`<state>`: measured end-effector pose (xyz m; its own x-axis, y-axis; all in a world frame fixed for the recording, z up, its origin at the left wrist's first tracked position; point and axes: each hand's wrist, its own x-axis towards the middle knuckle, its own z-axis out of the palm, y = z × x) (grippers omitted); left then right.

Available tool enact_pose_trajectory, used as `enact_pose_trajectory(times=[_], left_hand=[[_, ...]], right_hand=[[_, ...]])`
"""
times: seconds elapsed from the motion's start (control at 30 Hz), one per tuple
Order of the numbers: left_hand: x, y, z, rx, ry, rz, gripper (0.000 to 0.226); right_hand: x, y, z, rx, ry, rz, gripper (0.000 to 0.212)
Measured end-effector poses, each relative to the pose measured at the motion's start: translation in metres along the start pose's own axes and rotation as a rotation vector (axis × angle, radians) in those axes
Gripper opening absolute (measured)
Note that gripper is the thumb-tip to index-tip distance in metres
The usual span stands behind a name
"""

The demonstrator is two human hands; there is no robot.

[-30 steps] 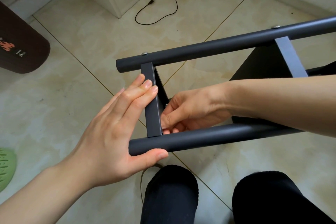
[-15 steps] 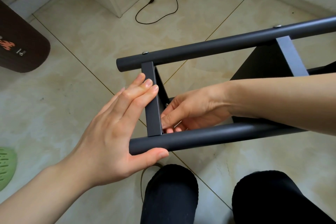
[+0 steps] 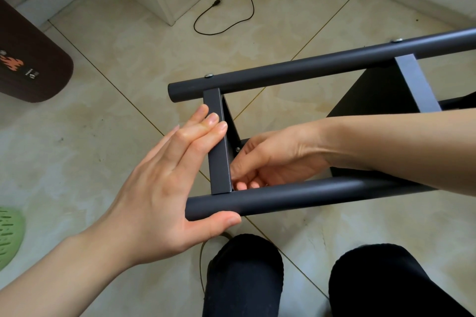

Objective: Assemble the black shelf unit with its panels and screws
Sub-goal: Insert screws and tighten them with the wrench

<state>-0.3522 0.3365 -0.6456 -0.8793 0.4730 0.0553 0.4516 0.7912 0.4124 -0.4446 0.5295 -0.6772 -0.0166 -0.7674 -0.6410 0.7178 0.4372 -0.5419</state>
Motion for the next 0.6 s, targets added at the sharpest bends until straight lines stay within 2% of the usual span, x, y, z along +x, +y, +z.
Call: enact_pose_trajectory(times=[0.17,0.33,0.6], left_hand=[[-0.0002,0.0,0.0004,-0.011,0.0,-0.005,0.093],[-0.0003,0.0,0.0003,-0.018,-0.003,-0.005,0.093],[-0.0003,0.0002,0.0004,-0.015,-0.002,0.003,0.092]], right_hand=[[0.0021,0.0019,0.0011,-0.087,0.055,-0.002,0.019],[-0.0013,0.0002,-0.0005,-0.047,-0.003,-0.036,0.024],[-0.0048,-0.0028,-0.0002,-0.099,-0.012,-0.048,0.019]])
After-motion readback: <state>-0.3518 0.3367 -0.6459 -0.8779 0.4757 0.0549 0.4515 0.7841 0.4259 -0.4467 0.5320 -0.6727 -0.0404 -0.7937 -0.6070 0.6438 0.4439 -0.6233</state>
